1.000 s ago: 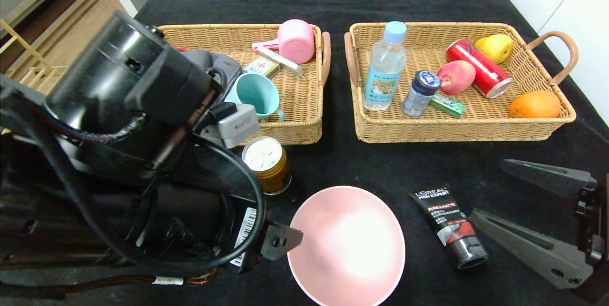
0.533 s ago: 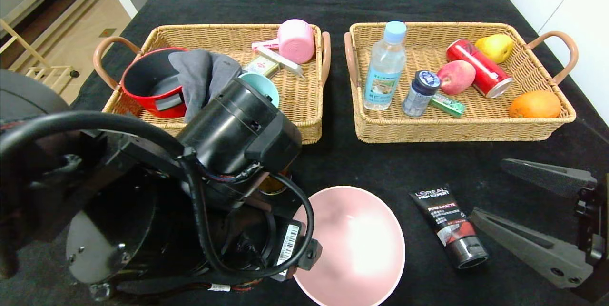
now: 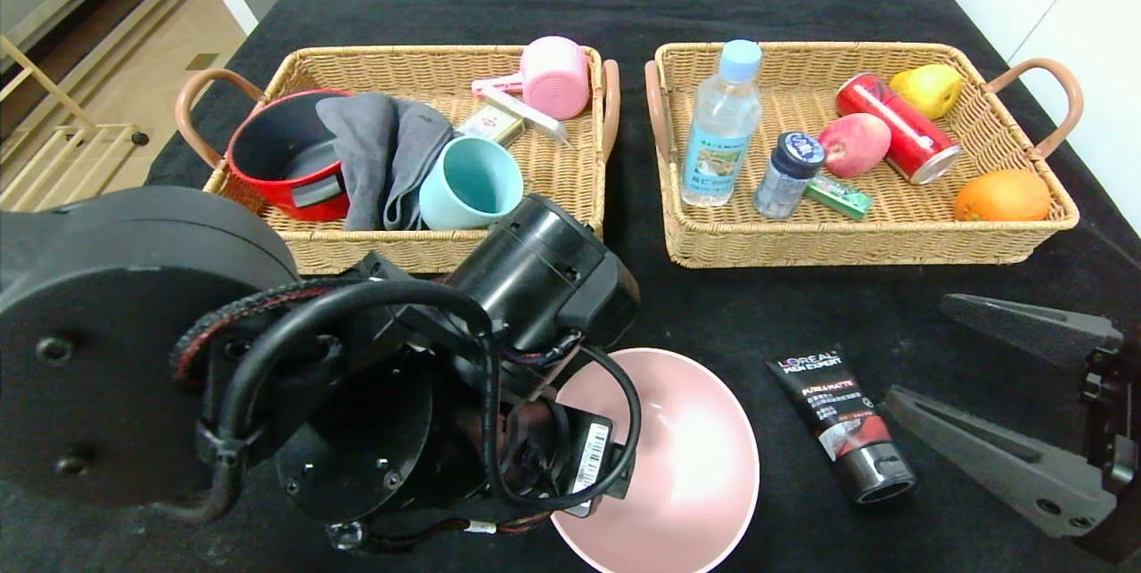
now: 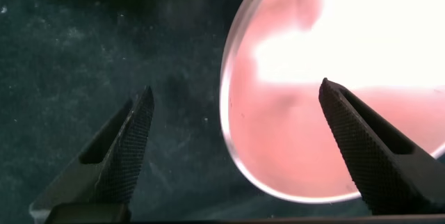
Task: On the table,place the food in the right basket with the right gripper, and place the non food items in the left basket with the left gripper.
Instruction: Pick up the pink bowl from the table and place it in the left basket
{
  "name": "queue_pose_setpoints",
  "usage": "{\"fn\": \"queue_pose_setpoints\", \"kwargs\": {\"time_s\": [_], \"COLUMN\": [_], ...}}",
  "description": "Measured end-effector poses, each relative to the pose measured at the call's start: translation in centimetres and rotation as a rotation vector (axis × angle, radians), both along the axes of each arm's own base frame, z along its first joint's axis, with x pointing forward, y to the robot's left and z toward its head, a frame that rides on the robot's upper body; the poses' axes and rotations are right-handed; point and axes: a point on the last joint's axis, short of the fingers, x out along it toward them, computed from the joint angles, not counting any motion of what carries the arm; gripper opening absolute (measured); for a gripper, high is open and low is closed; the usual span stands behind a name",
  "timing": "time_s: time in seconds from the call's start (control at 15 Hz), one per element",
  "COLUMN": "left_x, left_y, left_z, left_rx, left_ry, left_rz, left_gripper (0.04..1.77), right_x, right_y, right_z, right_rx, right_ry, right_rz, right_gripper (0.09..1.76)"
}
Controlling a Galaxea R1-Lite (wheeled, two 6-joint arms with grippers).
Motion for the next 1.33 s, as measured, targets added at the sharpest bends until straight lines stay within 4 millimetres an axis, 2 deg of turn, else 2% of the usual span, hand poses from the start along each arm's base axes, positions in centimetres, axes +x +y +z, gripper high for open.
{"fn": "queue_pose_setpoints", "kwargs": {"time_s": [0.53, 0.6, 0.73, 1.0, 1.07, 1.33], "left_x": [0.4, 0.4, 0.5, 0.5, 0.5, 0.5], "left_y": [-0.6, -0.6, -0.7, -0.7, -0.7, -0.6], "left_z": [-1.2, -1.2, -1.2, -1.3, -1.3, -1.2], "left_rx": [0.035, 0.036, 0.037, 0.04, 0.035, 0.038], "left_ry": [0.019, 0.019, 0.019, 0.021, 0.019, 0.018], "left_rz": [0.003, 0.003, 0.002, 0.003, 0.006, 0.003], "left_gripper": [1.69, 1.48, 1.17, 0.69, 0.14, 0.18], "right_x": [0.0, 0.0, 0.0, -0.1, -0.1, -0.1], "right_y": [0.0, 0.0, 0.0, -0.1, -0.1, -0.1], "right_z": [0.0, 0.0, 0.0, 0.0, 0.0, 0.0], "right_rx": [0.001, 0.001, 0.001, -0.001, -0.002, -0.003], "right_ry": [-0.002, -0.001, -0.002, -0.001, -0.001, -0.003], "right_rz": [-0.001, -0.001, -0.002, -0.001, -0.001, 0.0], "right_gripper": [1.71, 1.71, 1.71, 1.71, 1.71, 1.71]}}
